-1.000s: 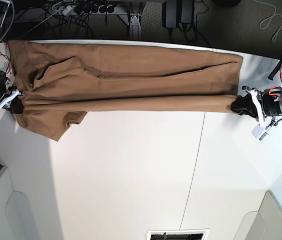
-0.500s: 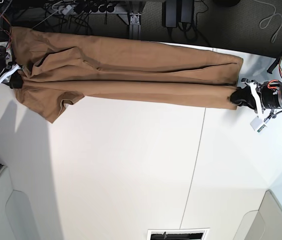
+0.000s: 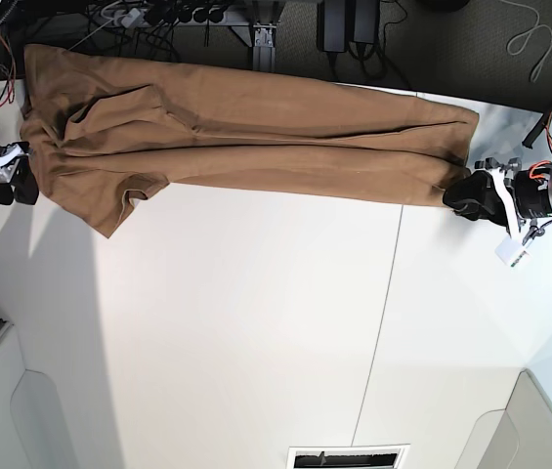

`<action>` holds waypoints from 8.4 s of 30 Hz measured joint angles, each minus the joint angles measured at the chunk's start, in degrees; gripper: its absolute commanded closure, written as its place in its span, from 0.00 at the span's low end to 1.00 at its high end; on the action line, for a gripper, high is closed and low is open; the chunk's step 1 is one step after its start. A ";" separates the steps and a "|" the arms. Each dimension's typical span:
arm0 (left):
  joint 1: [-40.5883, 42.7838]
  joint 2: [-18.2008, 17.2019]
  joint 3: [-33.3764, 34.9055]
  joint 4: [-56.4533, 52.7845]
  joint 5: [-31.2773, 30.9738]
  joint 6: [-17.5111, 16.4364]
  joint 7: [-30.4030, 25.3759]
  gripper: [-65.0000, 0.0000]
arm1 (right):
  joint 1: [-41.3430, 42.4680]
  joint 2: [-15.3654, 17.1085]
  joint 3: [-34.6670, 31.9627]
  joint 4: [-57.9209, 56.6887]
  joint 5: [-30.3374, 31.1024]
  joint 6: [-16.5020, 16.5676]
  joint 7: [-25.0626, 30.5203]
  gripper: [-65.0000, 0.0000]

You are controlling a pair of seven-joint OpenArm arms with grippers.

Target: Layout the t-shirt on the table in an organized manner, then fold the t-shirt properly

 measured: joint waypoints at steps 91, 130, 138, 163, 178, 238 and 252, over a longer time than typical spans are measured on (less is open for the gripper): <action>-2.91 6.40 0.00 -0.04 8.26 0.02 -6.23 0.61 | 30.18 -6.32 -24.37 -30.53 -10.78 -0.90 1.27 1.00; -2.43 6.62 -1.18 -0.22 4.83 0.02 -4.37 0.60 | -6.51 -6.14 -1.75 12.92 7.39 1.66 -10.86 0.55; 7.58 6.73 -16.17 -0.31 -4.83 0.00 1.88 0.46 | -6.49 -6.12 -1.75 14.69 7.13 1.66 -8.20 0.62; 16.11 24.09 -23.93 -0.39 5.64 -0.13 -8.96 0.40 | -4.92 -6.32 -6.34 14.49 6.16 1.64 -7.28 0.63; 8.83 25.46 -22.23 -0.48 24.92 -0.17 -17.44 1.00 | -4.90 -6.32 -7.82 14.49 3.89 1.64 -7.06 0.63; 3.76 28.85 -5.14 18.91 25.20 0.39 -8.98 1.00 | -12.98 -11.72 5.60 14.40 3.13 0.59 -7.21 0.36; 9.92 26.18 -9.81 18.86 23.17 0.37 -7.32 1.00 | -12.98 -11.72 5.60 14.40 3.30 0.59 -7.08 0.36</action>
